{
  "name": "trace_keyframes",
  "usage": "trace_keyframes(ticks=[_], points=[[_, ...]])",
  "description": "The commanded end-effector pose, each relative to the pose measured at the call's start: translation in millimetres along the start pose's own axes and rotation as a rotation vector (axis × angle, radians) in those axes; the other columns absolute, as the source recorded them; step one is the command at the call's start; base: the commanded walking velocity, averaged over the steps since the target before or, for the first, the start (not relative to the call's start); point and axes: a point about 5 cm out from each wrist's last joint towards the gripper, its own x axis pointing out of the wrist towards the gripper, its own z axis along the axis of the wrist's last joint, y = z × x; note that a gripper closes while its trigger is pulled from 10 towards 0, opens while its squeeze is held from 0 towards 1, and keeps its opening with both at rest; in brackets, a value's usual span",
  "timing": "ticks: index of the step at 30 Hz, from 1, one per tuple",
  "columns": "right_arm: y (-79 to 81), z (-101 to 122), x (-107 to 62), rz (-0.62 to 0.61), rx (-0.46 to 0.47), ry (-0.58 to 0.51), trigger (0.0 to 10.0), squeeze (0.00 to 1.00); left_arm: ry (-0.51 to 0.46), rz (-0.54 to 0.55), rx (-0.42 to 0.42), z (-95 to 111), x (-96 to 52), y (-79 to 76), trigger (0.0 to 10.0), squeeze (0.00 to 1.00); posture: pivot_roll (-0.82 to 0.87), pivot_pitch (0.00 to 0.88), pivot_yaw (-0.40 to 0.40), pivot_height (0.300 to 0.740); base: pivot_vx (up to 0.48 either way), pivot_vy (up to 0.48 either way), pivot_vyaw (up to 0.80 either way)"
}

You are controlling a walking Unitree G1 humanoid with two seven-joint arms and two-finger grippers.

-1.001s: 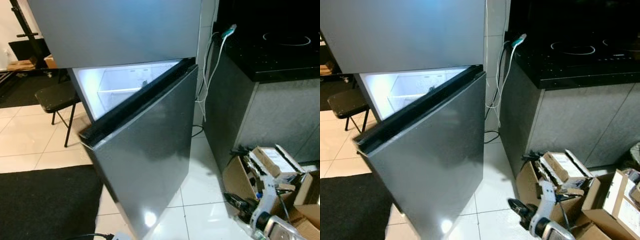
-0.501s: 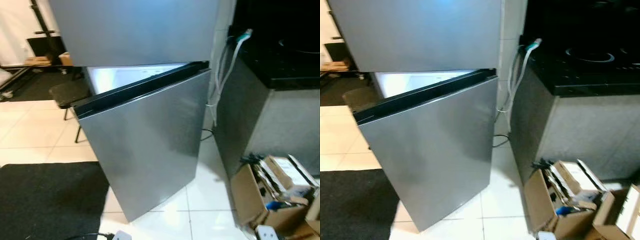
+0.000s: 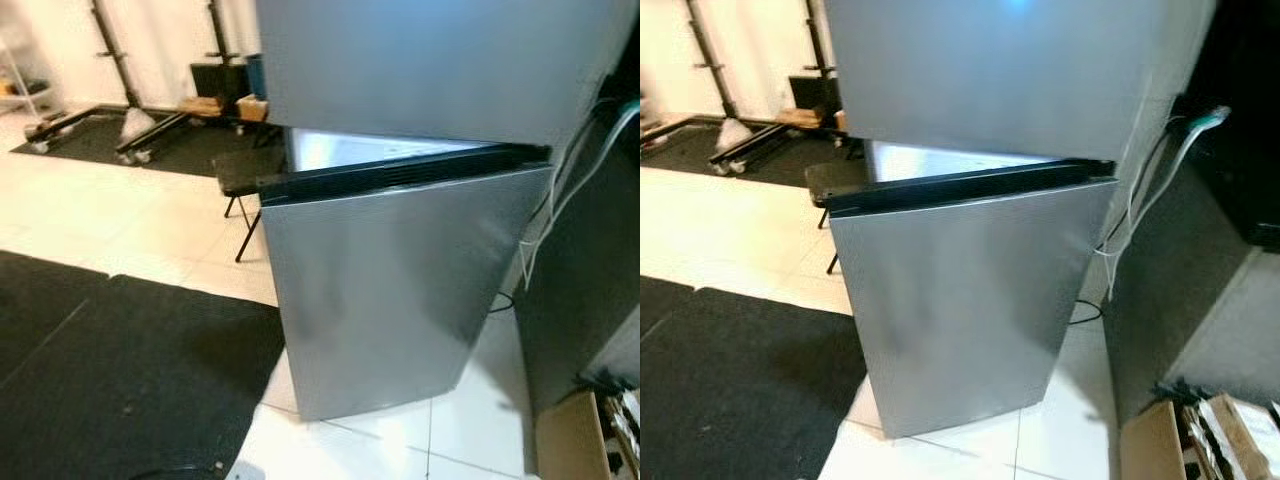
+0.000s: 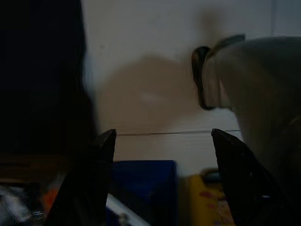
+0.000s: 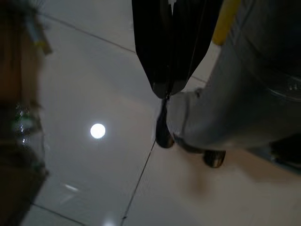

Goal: Restocking fridge

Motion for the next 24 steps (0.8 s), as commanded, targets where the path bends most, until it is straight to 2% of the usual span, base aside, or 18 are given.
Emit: trace_keyframes(ticks=[1,11,24], points=[[-2.6,-4.0,-1.4,-0.010,-0.010,0.012,10.0,0.00,-0.002,0.002,0.013,2.0,0.5,-0.5,10.0,0.00,-0.04,0.000,-0.006,0.740,0.000,0.000,0.71],[1.4,-4.0,-0.1,0.001,-0.032,0.014,10.0,0.00,-0.003,0.027,0.011,3.2,0.1,3.7,10.0,0.00,-0.04,0.000,-0.004,0.740,0.000,0.000,0.71],[2.6,-4.9,0.1,0.005,-0.027,0.012,10.0,0.00,-0.012,0.010,0.010,8.5,2.1,-2.8,10.0,0.00,-0.04,0.000,-0.002,0.740,0.000,0.000,0.71]])
